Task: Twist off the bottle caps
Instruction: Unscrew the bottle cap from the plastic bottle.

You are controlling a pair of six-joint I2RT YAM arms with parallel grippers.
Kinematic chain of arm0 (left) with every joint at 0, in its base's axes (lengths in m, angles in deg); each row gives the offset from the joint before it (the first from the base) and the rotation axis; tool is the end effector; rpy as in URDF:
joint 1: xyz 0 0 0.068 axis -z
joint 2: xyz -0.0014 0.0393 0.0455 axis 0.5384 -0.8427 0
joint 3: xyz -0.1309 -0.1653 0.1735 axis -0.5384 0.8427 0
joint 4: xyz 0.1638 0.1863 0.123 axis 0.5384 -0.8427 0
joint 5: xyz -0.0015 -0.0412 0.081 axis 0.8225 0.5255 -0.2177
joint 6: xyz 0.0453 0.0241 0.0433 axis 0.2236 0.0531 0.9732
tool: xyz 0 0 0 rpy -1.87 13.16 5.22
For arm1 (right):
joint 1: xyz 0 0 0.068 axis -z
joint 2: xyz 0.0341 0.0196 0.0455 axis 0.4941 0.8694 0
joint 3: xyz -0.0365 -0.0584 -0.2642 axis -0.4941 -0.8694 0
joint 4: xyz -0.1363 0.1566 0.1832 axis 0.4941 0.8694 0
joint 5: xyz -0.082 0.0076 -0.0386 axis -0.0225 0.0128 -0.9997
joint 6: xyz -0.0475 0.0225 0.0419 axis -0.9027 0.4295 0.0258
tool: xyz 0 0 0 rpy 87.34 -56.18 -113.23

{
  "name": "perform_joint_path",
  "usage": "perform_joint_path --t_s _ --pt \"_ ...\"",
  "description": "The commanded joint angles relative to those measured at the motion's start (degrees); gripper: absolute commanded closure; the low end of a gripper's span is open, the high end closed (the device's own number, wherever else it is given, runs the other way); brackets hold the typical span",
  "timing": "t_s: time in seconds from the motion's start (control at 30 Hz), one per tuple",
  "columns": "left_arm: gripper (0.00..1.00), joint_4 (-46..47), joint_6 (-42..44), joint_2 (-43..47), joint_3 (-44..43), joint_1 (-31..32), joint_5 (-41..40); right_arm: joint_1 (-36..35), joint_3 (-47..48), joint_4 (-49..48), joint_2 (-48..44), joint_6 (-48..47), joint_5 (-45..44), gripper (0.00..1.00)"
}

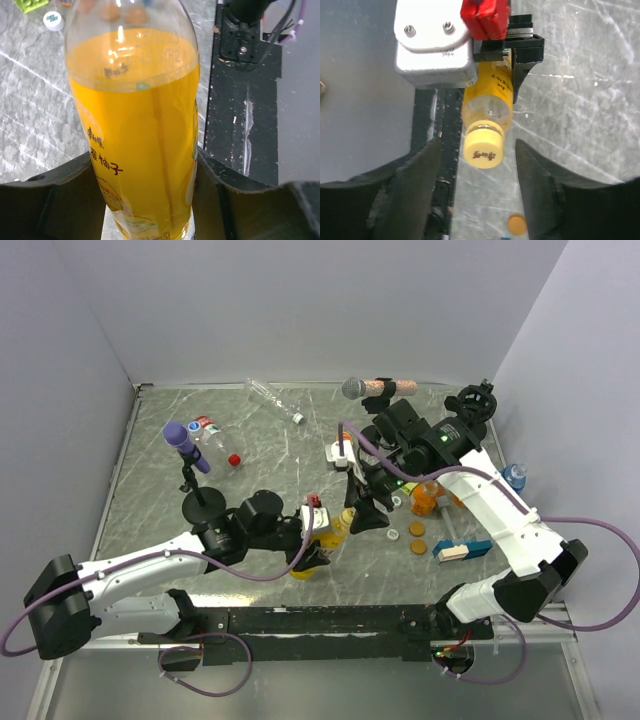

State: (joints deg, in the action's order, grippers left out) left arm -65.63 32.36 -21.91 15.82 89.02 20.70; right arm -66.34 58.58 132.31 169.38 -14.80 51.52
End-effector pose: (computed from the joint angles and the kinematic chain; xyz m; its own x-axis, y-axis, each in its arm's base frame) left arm 0.1323 -0.2407 0.2467 -0.1447 0.3809 -0.9132 0.9846 0.1466 -0.0948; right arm 0.1866 0.1884 0.3921 0.0129 -0.6233 -0.7818 -0.9783 -0.1697 0.1191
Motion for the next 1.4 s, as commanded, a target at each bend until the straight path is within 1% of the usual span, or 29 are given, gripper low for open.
perform_joint_path --t_s 0.0,0.03,0.13,0.17,0.27,0.33,0.43,0.5,0.53,0.63,0.73,0.8,0.97,1.1,1.17,1.33,1.37 --pt "0.95 7.58 -1.56 -0.32 -1.36 0.16 -1.39 3.15 2.26 -0.96 -1.43 8.67 3.61 0.27" --pt "0.96 7.75 -1.74 -0.41 -1.36 0.16 -2.00 4.81 2.87 -0.79 -1.87 10.07 4.23 0.24" --pt "0.96 8.72 -2.96 -0.23 -1.36 0.24 -4.72 10.87 3.76 0.09 -3.27 14.37 8.53 0.20" --pt "0.96 8.89 -3.49 -0.41 -1.54 0.33 -5.60 12.80 2.89 -1.21 -3.80 18.83 7.76 0.18" --pt "0.96 9.51 -5.25 -1.29 -2.41 1.82 -12.00 15.72 -2.37 -7.01 -6.26 34.99 1.27 0.17" --pt "0.96 10.30 -5.34 -2.34 -3.03 3.84 -18.41 16.42 -7.12 -9.12 -8.19 40.11 -0.68 0.17" --pt "0.96 10.31 -5.34 -5.15 -5.49 6.65 -24.49 16.78 -10.21 -11.33 -10.48 42.95 -1.47 0.17" --pt "0.96 10.21 -5.25 -7.17 -6.89 7.97 -26.69 16.95 -10.39 -11.42 -9.96 43.48 -2.44 0.17" --pt "0.96 10.39 -7.34 -8.05 -7.51 8.33 -27.40 17.04 -10.22 -11.25 -9.44 43.83 -3.05 0.18" --pt "0.96 11.18 -7.80 -9.81 -8.92 9.21 -28.64 17.31 -10.04 -11.16 -7.33 44.09 -3.93 0.20" --pt "0.96 11.36 -7.89 -11.22 -9.97 9.74 -29.17 17.39 -9.69 -10.81 -5.66 44.45 -4.11 0.25" --pt "0.96 11.36 -7.89 -11.57 -10.24 10.00 -29.34 17.39 -9.43 -10.46 -4.69 44.45 -4.81 0.25" --pt "0.96 11.71 -7.80 -11.92 -10.42 10.09 -29.52 17.39 -8.38 -9.93 -3.46 44.01 -2.35 0.34" --pt "0.96 11.36 -7.80 -12.19 -10.59 10.09 -29.52 17.39 -7.76 -9.66 -2.93 43.57 -0.95 0.45" --pt "0.96 11.36 -7.71 -12.28 -10.59 10.09 -29.52 17.39 -7.76 -9.58 -2.84 43.22 -0.51 0.53" --pt "0.96 11.09 -7.45 -12.01 -10.50 10.09 -29.43 17.39 -7.67 -8.96 -2.84 41.73 0.99 0.68" --pt "0.96 11.09 -7.45 -11.92 -10.42 10.09 -29.34 17.39 -7.67 -8.87 -2.84 41.29 1.25 0.69"
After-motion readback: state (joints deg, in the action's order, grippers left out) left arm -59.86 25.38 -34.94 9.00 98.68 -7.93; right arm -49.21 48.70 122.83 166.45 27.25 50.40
